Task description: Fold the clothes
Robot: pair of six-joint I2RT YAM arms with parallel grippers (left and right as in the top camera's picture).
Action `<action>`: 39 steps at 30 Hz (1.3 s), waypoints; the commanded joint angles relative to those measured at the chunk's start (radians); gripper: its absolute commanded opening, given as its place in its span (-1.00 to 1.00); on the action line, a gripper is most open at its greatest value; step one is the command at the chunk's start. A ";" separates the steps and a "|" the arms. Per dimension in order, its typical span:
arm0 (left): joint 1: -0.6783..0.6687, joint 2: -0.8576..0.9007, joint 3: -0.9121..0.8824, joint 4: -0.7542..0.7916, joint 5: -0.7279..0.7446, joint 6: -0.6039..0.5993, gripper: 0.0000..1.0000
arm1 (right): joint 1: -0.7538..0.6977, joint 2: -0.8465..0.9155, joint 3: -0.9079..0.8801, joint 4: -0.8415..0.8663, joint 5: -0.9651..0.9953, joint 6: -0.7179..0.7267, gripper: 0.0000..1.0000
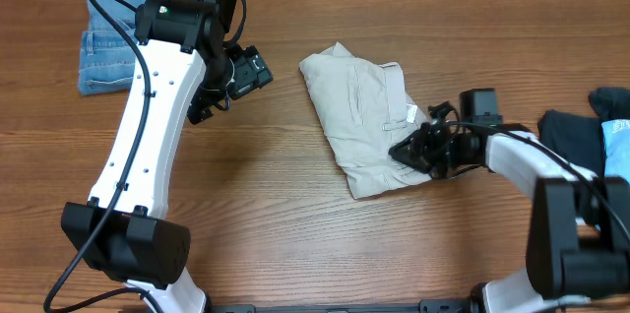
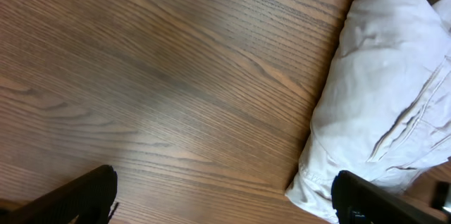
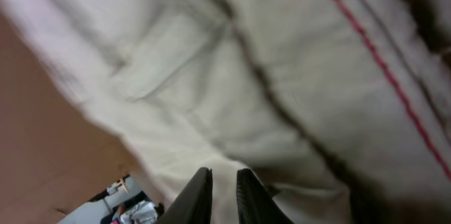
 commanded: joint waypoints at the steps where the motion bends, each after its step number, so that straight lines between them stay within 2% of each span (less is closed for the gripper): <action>1: -0.003 0.011 -0.005 0.000 -0.011 0.020 1.00 | 0.010 -0.246 0.121 -0.055 -0.034 0.002 -0.47; 3: -0.003 0.011 -0.005 0.011 -0.011 0.019 1.00 | 0.053 -0.337 0.129 -0.096 -0.063 0.002 -0.31; 6: -0.003 0.011 -0.005 0.018 -0.011 0.019 1.00 | 0.159 -0.320 0.090 -0.175 -0.061 -0.002 -0.24; 8: -0.003 0.011 -0.005 0.018 -0.011 0.019 1.00 | 0.230 -0.217 0.021 -0.120 -0.061 0.005 -0.22; 13: -0.003 0.011 -0.005 0.009 -0.010 0.020 1.00 | 0.231 0.066 0.010 -0.077 -0.065 0.032 -0.23; 16: -0.003 0.011 -0.005 0.010 -0.010 0.019 1.00 | 0.231 0.138 0.010 -0.056 -0.019 0.021 -0.31; 19: -0.003 0.011 -0.005 0.005 -0.011 0.020 1.00 | 0.231 0.108 0.041 -0.090 -0.019 0.025 -0.56; 20: -0.003 0.011 -0.005 0.006 -0.011 0.020 1.00 | 0.231 0.069 0.070 -0.108 -0.018 0.023 -0.58; 21: -0.003 0.011 -0.005 0.007 -0.011 0.020 1.00 | 0.231 0.026 0.110 -0.124 -0.019 -0.005 -0.55; 23: -0.003 0.011 -0.005 0.007 -0.011 0.020 1.00 | 0.231 -0.067 0.248 -0.164 -0.010 -0.098 -0.13; 24: -0.003 0.011 -0.005 0.011 -0.011 0.019 1.00 | 0.231 -0.091 0.354 -0.166 0.023 -0.104 -0.05; 25: -0.003 0.011 -0.005 0.014 -0.011 0.019 1.00 | 0.231 -0.086 0.459 -0.144 0.036 -0.100 0.13; 27: -0.003 0.011 -0.005 0.012 0.004 0.020 1.00 | 0.230 -0.081 0.492 -0.013 0.038 -0.038 0.25; 30: -0.003 0.011 -0.005 0.019 0.013 0.020 1.00 | 0.231 0.000 0.491 0.108 0.034 -0.006 0.30; 34: -0.003 0.011 -0.005 0.018 0.021 0.020 1.00 | 0.231 0.269 0.491 0.241 -0.048 -0.006 0.36; 37: -0.003 0.011 -0.005 0.017 0.021 0.028 1.00 | 0.231 0.426 0.491 0.298 -0.052 -0.007 0.38; 39: -0.003 0.011 -0.005 0.018 0.025 0.040 1.00 | 0.225 0.467 0.491 0.308 -0.048 -0.022 0.40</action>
